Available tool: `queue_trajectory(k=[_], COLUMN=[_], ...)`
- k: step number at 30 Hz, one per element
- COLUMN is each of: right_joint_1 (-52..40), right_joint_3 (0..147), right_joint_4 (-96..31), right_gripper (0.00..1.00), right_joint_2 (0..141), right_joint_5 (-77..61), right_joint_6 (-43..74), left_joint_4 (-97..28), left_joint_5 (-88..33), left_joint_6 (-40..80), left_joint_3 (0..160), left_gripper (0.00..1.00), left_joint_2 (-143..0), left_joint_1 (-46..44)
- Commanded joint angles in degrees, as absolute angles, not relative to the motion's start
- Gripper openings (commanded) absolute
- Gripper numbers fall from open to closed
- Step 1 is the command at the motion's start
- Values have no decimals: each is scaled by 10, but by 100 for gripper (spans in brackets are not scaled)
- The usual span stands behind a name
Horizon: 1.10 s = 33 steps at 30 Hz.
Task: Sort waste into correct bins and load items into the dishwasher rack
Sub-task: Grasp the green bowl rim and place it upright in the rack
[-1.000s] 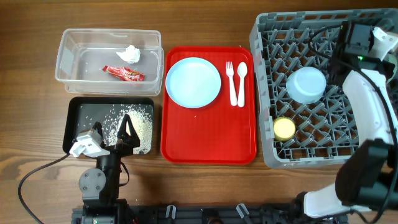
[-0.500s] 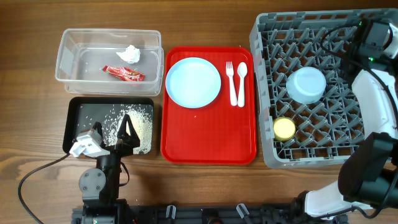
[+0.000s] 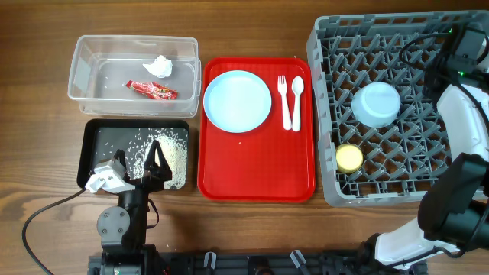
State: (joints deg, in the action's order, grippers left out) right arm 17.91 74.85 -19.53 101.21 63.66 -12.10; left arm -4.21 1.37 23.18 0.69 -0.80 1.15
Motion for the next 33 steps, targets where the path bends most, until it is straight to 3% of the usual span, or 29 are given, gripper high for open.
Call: queue_trajectory(k=[1, 33], right_joint_1=[188, 187], right_joint_3=[753, 753], right_joint_4=[-189, -173], right_gripper=[4, 4], right_joint_2=[1023, 1077], right_joint_5=[631, 652], right_joint_6=[-125, -180], left_joint_4=[-40, -40], left_joint_5=[9, 9], left_joint_6=[229, 229], left_joint_3=[3, 3], left_gripper=[100, 100], left_joint_2=[-4, -4], left_joint_1=[14, 14])
